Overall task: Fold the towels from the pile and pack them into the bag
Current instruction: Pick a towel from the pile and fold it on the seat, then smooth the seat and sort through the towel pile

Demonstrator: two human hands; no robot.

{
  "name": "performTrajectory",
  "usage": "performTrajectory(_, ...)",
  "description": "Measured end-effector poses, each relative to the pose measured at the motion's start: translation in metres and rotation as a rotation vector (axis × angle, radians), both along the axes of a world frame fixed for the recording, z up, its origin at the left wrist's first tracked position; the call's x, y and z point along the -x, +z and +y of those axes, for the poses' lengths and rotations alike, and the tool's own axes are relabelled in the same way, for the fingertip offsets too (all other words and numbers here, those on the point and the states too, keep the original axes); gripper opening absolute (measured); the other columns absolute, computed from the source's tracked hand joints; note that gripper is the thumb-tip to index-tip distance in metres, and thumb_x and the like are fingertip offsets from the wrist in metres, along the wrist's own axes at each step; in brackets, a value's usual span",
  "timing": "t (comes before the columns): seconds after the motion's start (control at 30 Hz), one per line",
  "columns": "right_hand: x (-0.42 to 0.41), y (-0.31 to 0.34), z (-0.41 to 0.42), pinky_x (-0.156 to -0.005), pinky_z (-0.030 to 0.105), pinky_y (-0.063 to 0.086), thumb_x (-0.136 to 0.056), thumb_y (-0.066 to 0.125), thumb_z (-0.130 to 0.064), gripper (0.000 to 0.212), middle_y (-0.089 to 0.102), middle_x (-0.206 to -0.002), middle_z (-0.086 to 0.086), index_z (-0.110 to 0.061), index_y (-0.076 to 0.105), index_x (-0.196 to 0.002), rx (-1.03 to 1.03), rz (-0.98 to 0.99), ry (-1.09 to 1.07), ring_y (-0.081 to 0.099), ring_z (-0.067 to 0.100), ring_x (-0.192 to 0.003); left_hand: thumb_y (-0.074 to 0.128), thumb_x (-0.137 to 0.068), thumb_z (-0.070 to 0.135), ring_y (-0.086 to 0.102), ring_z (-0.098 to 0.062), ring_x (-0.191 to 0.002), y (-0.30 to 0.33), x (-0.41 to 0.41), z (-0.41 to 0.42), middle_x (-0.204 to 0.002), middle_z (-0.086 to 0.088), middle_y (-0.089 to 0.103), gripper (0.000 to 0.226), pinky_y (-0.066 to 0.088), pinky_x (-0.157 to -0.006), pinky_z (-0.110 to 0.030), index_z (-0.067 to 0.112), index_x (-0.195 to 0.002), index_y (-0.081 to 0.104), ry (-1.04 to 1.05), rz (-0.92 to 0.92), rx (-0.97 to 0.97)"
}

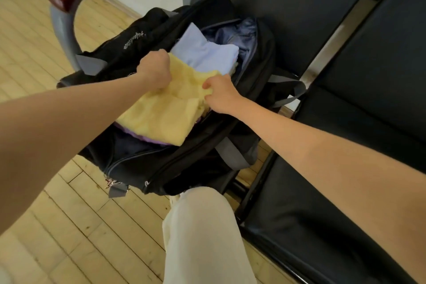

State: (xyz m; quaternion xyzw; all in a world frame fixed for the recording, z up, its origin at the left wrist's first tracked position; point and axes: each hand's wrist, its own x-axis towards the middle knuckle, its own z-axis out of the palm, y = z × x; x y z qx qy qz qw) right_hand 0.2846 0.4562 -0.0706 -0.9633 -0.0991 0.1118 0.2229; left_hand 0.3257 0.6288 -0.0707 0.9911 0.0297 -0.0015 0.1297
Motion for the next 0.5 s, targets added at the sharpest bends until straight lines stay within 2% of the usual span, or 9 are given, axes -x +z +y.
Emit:
performTrajectory(0.07, 0.010, 0.013, -0.010, -0.098, 0.036, 0.039, -0.083, 0.054, -0.004, 0.037, 0.045, -0.121, 0.021, 0.006, 0.055, -0.119, 0.022, -0.010, 0.009, 0.037, 0.034, -0.118, 0.056, -0.082, -0.001, 0.049, -0.041, -0.105, 0.010, 0.008, -0.012, -0.111, -0.022, 0.049, 0.030, 0.042, -0.077, -0.045, -0.001, -0.110, 0.045, -0.031, -0.012, -0.075)
performTrajectory(0.1, 0.016, 0.021, -0.018, -0.095, 0.037, 0.041, -0.082, 0.055, -0.003, 0.039, 0.045, -0.119, 0.021, 0.008, 0.054, -0.118, 0.031, -0.010, 0.018, 0.038, 0.034, -0.115, 0.057, -0.082, 0.001, 0.047, -0.042, -0.107, 0.014, 0.013, -0.018, -0.115, -0.023, 0.047, 0.033, 0.042, -0.078, -0.045, -0.002, -0.113, 0.045, -0.050, -0.011, -0.098)
performTrajectory(0.17, 0.030, 0.040, -0.039, -0.089, 0.037, 0.040, -0.084, 0.054, -0.004, 0.038, 0.048, -0.115, 0.021, 0.011, 0.052, -0.118, 0.066, -0.037, 0.035, 0.036, 0.034, -0.115, 0.056, -0.083, 0.005, 0.048, -0.041, -0.106, 0.022, 0.027, -0.034, -0.114, -0.023, 0.048, 0.028, 0.039, -0.074, -0.041, -0.002, -0.108, 0.046, -0.114, 0.008, -0.101)
performTrajectory(0.23, 0.050, 0.058, -0.067, -0.088, 0.039, 0.040, -0.088, 0.053, -0.008, 0.037, 0.048, -0.114, 0.021, 0.008, 0.049, -0.121, 0.102, -0.062, 0.040, 0.036, 0.035, -0.115, 0.056, -0.084, 0.010, 0.050, -0.040, -0.104, 0.025, 0.042, -0.052, -0.112, -0.024, 0.052, 0.026, 0.037, -0.072, -0.037, -0.004, -0.105, 0.048, -0.179, 0.020, -0.078)
performTrajectory(0.3, 0.074, 0.076, -0.099, -0.088, 0.042, 0.042, -0.089, 0.053, -0.010, 0.036, 0.048, -0.112, 0.021, 0.007, 0.049, -0.120, 0.147, -0.074, 0.024, 0.039, 0.033, -0.113, 0.056, -0.086, 0.014, 0.049, -0.042, -0.110, 0.028, 0.061, -0.076, -0.115, -0.027, 0.053, 0.034, 0.042, -0.081, -0.042, -0.006, -0.114, 0.050, -0.248, -0.010, -0.041)
performTrajectory(0.4, 0.119, 0.099, -0.153, -0.080, 0.038, 0.041, -0.088, 0.052, -0.007, 0.017, 0.050, -0.097, 0.017, 0.003, 0.055, -0.100, 0.215, -0.072, -0.030, 0.044, 0.030, -0.095, 0.056, -0.086, 0.012, 0.049, -0.045, -0.108, 0.040, 0.098, -0.124, -0.117, -0.028, 0.051, 0.035, 0.043, -0.086, -0.049, -0.006, -0.115, 0.052, -0.324, -0.134, -0.029)
performTrajectory(0.5, 0.171, 0.112, -0.214, -0.084, 0.037, 0.043, -0.091, 0.052, -0.009, 0.032, 0.044, -0.118, 0.019, 0.004, 0.049, -0.121, 0.299, -0.033, -0.154, 0.048, 0.034, -0.102, 0.058, -0.087, 0.015, 0.046, -0.045, -0.115, 0.053, 0.138, -0.184, -0.126, -0.026, 0.047, 0.044, 0.042, -0.092, -0.049, -0.003, -0.126, 0.048, -0.437, -0.088, -0.047)
